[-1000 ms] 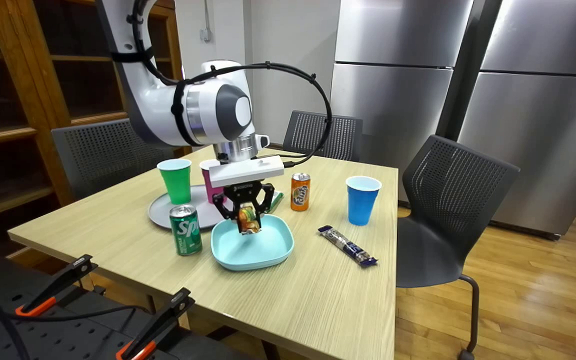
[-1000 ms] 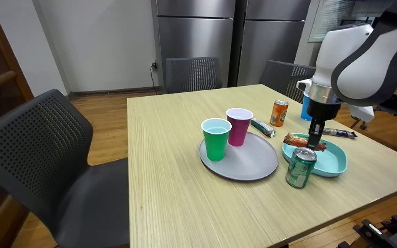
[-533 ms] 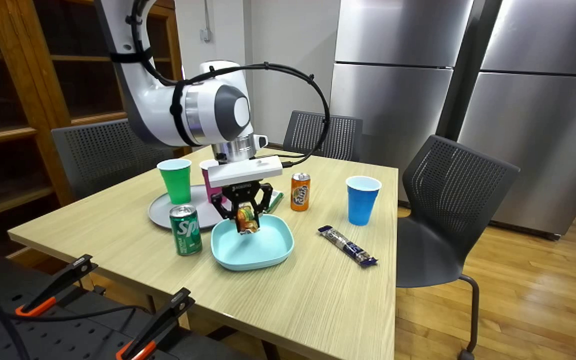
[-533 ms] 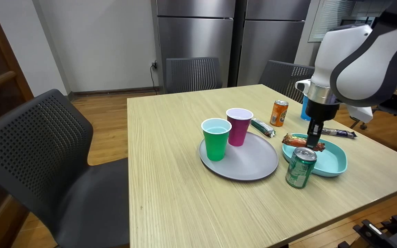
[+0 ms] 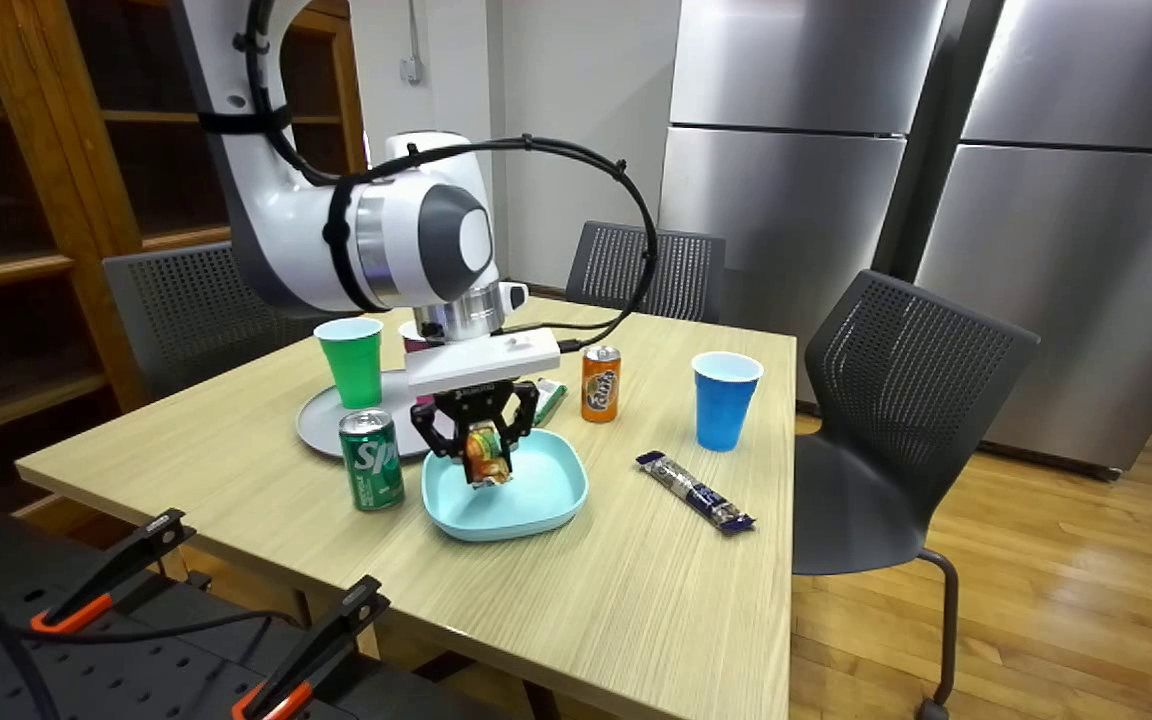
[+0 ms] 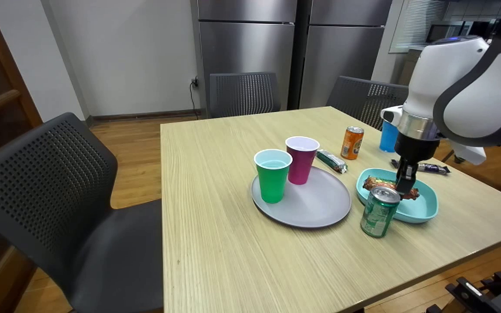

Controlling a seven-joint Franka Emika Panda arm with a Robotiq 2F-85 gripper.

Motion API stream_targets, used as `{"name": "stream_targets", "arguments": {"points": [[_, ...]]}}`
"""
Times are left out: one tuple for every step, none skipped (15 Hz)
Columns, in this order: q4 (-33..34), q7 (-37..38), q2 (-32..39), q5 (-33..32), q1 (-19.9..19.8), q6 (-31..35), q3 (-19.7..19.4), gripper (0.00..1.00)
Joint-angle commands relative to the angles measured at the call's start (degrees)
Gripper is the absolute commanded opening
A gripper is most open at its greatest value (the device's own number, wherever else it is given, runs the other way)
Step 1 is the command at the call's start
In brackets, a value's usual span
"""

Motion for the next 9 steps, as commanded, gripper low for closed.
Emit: {"name": "stream_targets", "arguments": {"points": [[-4.3, 1.4, -2.7, -2.7, 2.4, 2.7, -2.9, 0.19], [-4.8, 1.4, -2.8, -2.9, 2.7, 2.9, -3.4, 0.19], [-5.2, 1.6, -3.0, -3.2, 3.4, 3.3, -4.2, 0.19], [-5.5, 1.9, -3.1, -3.5, 4.2, 3.6, -5.2, 0.19], [-5.7, 2.0, -3.2, -3.6, 4.7, 3.8, -5.8, 0.19], [-5.9, 2.1, -3.3, -3.8, 5.3, 3.8, -6.5, 0.2], [-6.0, 2.4, -3.5, -4.2, 6.4, 3.7, -7.6, 0.69], [-6.3, 2.4, -3.6, -4.1, 7.8, 4.0, -9.0, 0.69], [-6.6, 2.3, -3.8, -4.0, 8.6, 4.1, -9.7, 0.77]]}}
